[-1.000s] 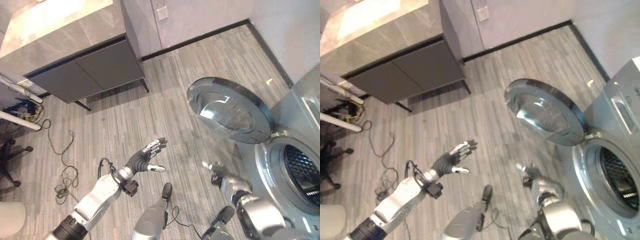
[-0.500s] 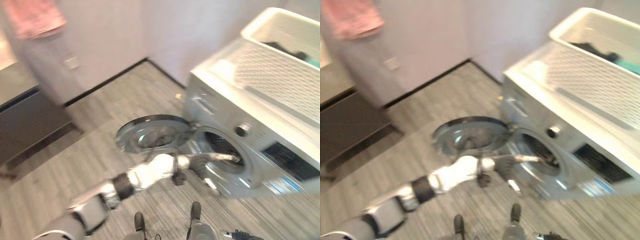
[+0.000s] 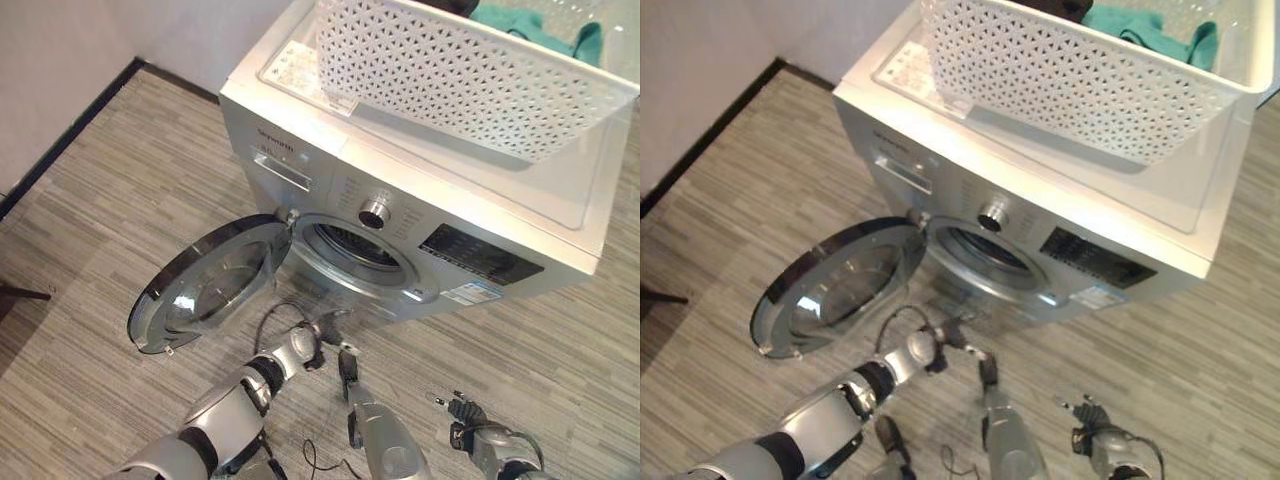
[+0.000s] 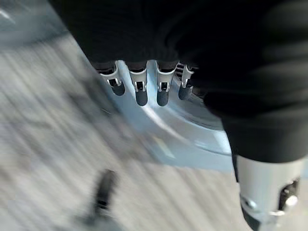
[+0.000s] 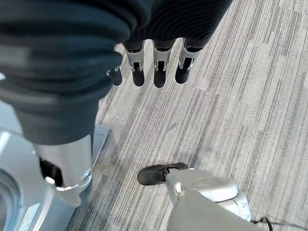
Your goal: Grab the laundry basket,head to the washer,open it,put in the laundry and shut it.
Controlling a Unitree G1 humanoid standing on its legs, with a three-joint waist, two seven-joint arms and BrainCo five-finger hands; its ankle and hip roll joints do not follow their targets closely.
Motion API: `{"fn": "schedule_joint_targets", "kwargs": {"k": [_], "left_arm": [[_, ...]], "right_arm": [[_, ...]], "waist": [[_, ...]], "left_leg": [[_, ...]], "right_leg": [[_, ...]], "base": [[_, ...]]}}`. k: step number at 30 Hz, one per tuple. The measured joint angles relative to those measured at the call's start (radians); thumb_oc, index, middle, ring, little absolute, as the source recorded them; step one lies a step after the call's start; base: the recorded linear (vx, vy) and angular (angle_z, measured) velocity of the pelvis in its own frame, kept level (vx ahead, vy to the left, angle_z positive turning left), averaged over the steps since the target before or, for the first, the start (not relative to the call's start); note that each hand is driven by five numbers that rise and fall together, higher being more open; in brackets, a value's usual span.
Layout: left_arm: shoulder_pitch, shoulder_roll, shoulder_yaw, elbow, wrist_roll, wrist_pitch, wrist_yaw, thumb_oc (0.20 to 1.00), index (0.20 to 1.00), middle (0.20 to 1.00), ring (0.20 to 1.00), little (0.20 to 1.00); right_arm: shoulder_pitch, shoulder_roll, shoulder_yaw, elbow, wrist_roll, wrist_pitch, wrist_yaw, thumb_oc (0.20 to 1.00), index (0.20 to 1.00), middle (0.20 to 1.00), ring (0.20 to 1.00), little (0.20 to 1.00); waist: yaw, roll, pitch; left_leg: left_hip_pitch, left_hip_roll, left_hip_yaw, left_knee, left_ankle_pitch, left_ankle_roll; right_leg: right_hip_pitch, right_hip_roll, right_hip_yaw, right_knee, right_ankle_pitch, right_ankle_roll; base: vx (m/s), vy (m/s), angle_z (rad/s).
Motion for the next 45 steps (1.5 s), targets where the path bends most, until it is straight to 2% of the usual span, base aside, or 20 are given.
{"fn": "schedule_joint_targets", "kwargs": {"k": [2, 4, 5, 6, 8, 11, 12, 13, 14, 19, 21, 22, 24, 26, 31, 32, 35, 37, 42, 45], "left_arm": [[0.005, 0.065, 0.004, 0.010, 0.059, 0.016, 0.001, 1.000, 1.000, 1.000, 1.000, 1.000], [0.014, 0.152, 0.093, 0.015, 0.079, 0.017, 0.011, 1.000, 1.000, 1.000, 1.000, 1.000], [0.028, 0.207, 0.120, 0.020, 0.078, 0.018, 0.028, 1.000, 1.000, 1.000, 1.000, 1.000], [0.046, 0.234, 0.131, 0.019, 0.076, 0.017, 0.036, 1.000, 1.000, 1.000, 1.000, 1.000], [0.084, 0.264, 0.163, 0.021, 0.039, 0.020, 0.060, 1.000, 1.000, 1.000, 1.000, 1.000], [0.139, 0.213, 0.323, -0.050, -0.190, 0.008, 0.116, 1.000, 1.000, 1.000, 1.000, 1.000], [0.146, 0.203, 0.338, -0.073, -0.227, 0.000, 0.121, 1.000, 1.000, 1.000, 1.000, 1.000], [0.208, 0.177, 0.339, -0.187, -0.332, -0.030, 0.135, 1.000, 1.000, 1.000, 1.000, 1.000], [0.224, 0.165, 0.336, -0.209, -0.351, -0.039, 0.135, 1.000, 1.000, 1.000, 1.000, 1.000], [0.340, 0.131, 0.309, -0.317, -0.438, -0.064, 0.132, 1.000, 1.000, 1.000, 1.000, 1.000], [0.375, 0.136, 0.313, -0.360, -0.459, -0.064, 0.116, 1.000, 1.000, 1.000, 1.000, 1.000], [0.396, 0.157, 0.317, -0.375, -0.463, -0.064, 0.101, 1.000, 1.000, 1.000, 1.000, 1.000], [0.435, 0.171, 0.321, -0.393, -0.463, -0.060, 0.065, 1.000, 1.000, 1.000, 1.000, 1.000], [0.503, 0.175, 0.322, -0.440, -0.463, -0.059, 0.048, 1.000, 1.000, 1.000, 1.000, 1.000], [0.520, 0.237, 0.348, -0.470, -0.463, -0.057, 0.036, 1.000, 1.000, 1.000, 1.000, 1.000], [0.543, 0.275, 0.414, -0.486, -0.463, -0.054, 0.030, 1.000, 1.000, 1.000, 1.000, 1.000], [0.571, 0.273, 0.516, -0.463, -0.461, -0.053, 0.035, 1.000, 1.000, 1.000, 1.000, 1.000], [0.566, 0.269, 0.516, -0.435, -0.452, -0.053, 0.046, 1.000, 1.000, 1.000, 1.000, 1.000], [0.585, 0.221, 0.507, -0.375, -0.341, -0.052, 0.098, 1.000, 1.000, 1.000, 1.000, 1.000], [0.606, 0.183, 0.514, -0.306, -0.312, -0.050, 0.117, 1.000, 1.000, 1.000, 1.000, 1.000]], "right_arm": [[-0.003, 0.000, 0.001, -0.011, -0.001, -0.001, 0.011, 1.000, 1.000, 1.000, 1.000, 1.000], [-0.002, 0.014, 0.005, -0.017, -0.001, 0.000, 0.030, 1.000, 1.000, 1.000, 1.000, 1.000], [0.008, 0.020, 0.010, -0.017, -0.002, 0.000, 0.035, 1.000, 1.000, 1.000, 1.000, 1.000], [0.017, 0.020, 0.010, -0.016, -0.002, 0.000, 0.037, 1.000, 1.000, 1.000, 1.000, 1.000], [0.044, 0.016, 0.009, 0.013, -0.002, -0.001, 0.030, 1.000, 1.000, 1.000, 1.000, 1.000], [0.034, 0.021, -0.001, 0.030, -0.021, -0.008, 0.022, 1.000, 1.000, 1.000, 1.000, 1.000], [0.033, 0.022, -0.003, 0.032, -0.032, -0.009, 0.022, 1.000, 1.000, 1.000, 1.000, 1.000], [0.016, 0.037, 0.031, 0.038, -0.089, -0.014, 0.022, 1.000, 1.000, 1.000, 1.000, 1.000], [0.017, 0.042, 0.029, 0.035, -0.098, -0.017, 0.024, 1.000, 1.000, 1.000, 1.000, 1.000], [0.026, 0.033, -0.055, 0.069, -0.150, -0.015, 0.024, 1.000, 1.000, 1.000, 1.000, 1.000], [0.034, 0.015, -0.168, 0.121, -0.149, -0.009, 0.024, 1.000, 1.000, 1.000, 1.000, 1.000], [0.043, 0.006, -0.227, 0.174, -0.145, 0.007, 0.025, 1.000, 1.000, 1.000, 1.000, 1.000], [0.060, -0.004, -0.303, 0.198, -0.118, 0.023, 0.027, 1.000, 1.000, 1.000, 1.000, 1.000], [0.097, -0.025, -0.355, 0.192, -0.080, 0.030, 0.033, 1.000, 1.000, 1.000, 1.000, 1.000], [0.162, -0.080, -0.517, 0.207, -0.006, 0.047, 0.027, 1.000, 1.000, 1.000, 1.000, 1.000], [0.169, -0.162, -0.636, 0.187, 0.023, 0.049, 0.024, 1.000, 1.000, 1.000, 1.000, 1.000], [0.228, -0.250, -0.751, -0.033, 0.047, 0.025, -0.022, 1.000, 1.000, 1.000, 1.000, 1.000], [0.258, -0.302, -0.775, -0.163, 0.045, -0.001, -0.095, 1.000, 1.000, 1.000, 1.000, 1.000], [0.315, -0.291, -0.894, -0.570, -0.138, -0.065, -0.482, 1.000, 1.000, 1.000, 1.000, 1.000], [0.303, -0.276, -0.913, -0.822, -0.276, -0.051, -0.635, 1.000, 1.000, 1.000, 1.000, 1.000]], "waist": [[0.007, -0.011, 0.018], [0.047, -0.063, 0.061], [0.078, -0.097, 0.088], [0.097, -0.106, 0.091], [0.131, -0.118, 0.096], [0.142, -0.131, 0.099], [0.144, -0.133, 0.100], [0.168, -0.135, 0.107], [0.173, -0.134, 0.108], [0.185, -0.068, 0.114], [0.172, -0.020, 0.096], [0.170, -0.026, 0.093], [0.172, -0.017, 0.080], [0.165, -0.009, 0.040], [0.158, -0.051, -0.016], [0.162, -0.057, -0.022], [0.131, -0.037, -0.043], [0.118, -0.029, -0.061], [0.082, 0.010, -0.078], [0.081, 0.022, -0.087]], "left_leg": [[0.004, 0.001, 0.005, 0.022, 0.004, 0.000], [-0.004, 0.013, -0.014, 0.133, 0.004, 0.000], [-0.020, 0.031, -0.071, 0.248, 0.006, 0.001], [-0.036, 0.042, -0.110, 0.307, 0.006, 0.001], [-0.075, 0.056, -0.234, 0.427, 0.042, -0.049], [-0.072, 0.006, -0.247, 0.253, 0.031, -0.051], [-0.071, -0.001, -0.243, 0.194, 0.034, -0.052], [-0.071, -0.007, -0.249, 0.033, 0.043, -0.066], [-0.073, -0.006, -0.249, 0.011, 0.047, -0.064], [-0.057, -0.035, -0.278, 0.064, 0.044, -0.056], [-0.015, -0.061, -0.272, 0.043, 0.047, -0.015], [0.055, -0.127, -0.224, 0.008, 0.052, 0.038], [0.107, -0.171, -0.172, 0.005, 0.023, 0.083], [0.138, -0.210, -0.118, 0.008, -0.009, 0.122], [0.141, -0.263, -0.094, 0.018, -0.033, 0.155], [0.155, -0.272, -0.058, 0.013, -0.042, 0.165], [0.182, -0.283, -0.039, -0.001, -0.054, 0.179], [0.190, -0.290, -0.031, -0.005, -0.068, 0.186], [0.214, -0.292, -0.065, -0.005, -0.068, 0.200], [0.242, -0.293, -0.067, -0.002, -0.072, 0.210]], "right_leg": [[0.005, 0.003, 0.011, 0.000, -0.001, -0.001], [0.014, 0.005, 0.041, 0.047, -0.027, -0.027], [0.033, 0.018, 0.064, 0.088, -0.056, -0.038], [0.040, 0.028, 0.065, 0.111, -0.075, -0.054], [0.104, 0.036, 0.056, 0.109, -0.105, -0.088], [0.146, 0.016, 0.038, 0.063, -0.097, -0.107], [0.146, 0.016, 0.034, 0.058, -0.091, -0.114], [0.183, 0.029, 0.033, 0.008, -0.082, -0.099], [0.195, 0.035, 0.033, 0.000, -0.076, -0.107], [0.264, 0.044, 0.084, 0.000, -0.094, -0.064], [0.279, 0.024, 0.108, 0.001, -0.102, -0.029], [0.307, -0.037, 0.142, 0.007, -0.099, -0.009], [0.316, -0.077, 0.160, 0.039, -0.098, -0.007], [0.308, -0.127, 0.167, 0.071, -0.099, 0.035], [0.285, -0.174, 0.166, 0.104, -0.098, 0.089], [0.277, -0.179, 0.141, 0.102, -0.078, 0.123], [0.278, -0.186, 0.118, 0.119, -0.065, 0.134], [0.274, -0.191, 0.121, 0.142, -0.064, 0.134], [0.206, -0.190, 0.142, 0.333, -0.083, 0.126], [0.167, -0.198, 0.152, 0.426, -0.133, 0.113]], "base": [[0.01, -0.162, -0.17], [0.00, -0.192, -0.34], [0.03, -0.142, -0.29], [0.08, -0.039, -0.13], [0.14, 0.096, 0.16], [0.09, 0.199, 0.33], [0.23, 0.370, 0.09], [0.17, 0.272, -0.03], [0.20, 0.330, -0.24], [0.17, 0.304, -0.43], [0.25, 0.452, -0.41], [0.23, 0.487, -0.47], [0.14, 0.364, -0.62], [0.07, 0.242, -0.62], [0.04, 0.246, -0.18], [0.02, 0.239, -0.51], [0.01, 0.177, -0.31], [0.00, 0.191, -0.13], [0.05, 0.109, 0.11], [0.08, -0.029, -0.06]]}}
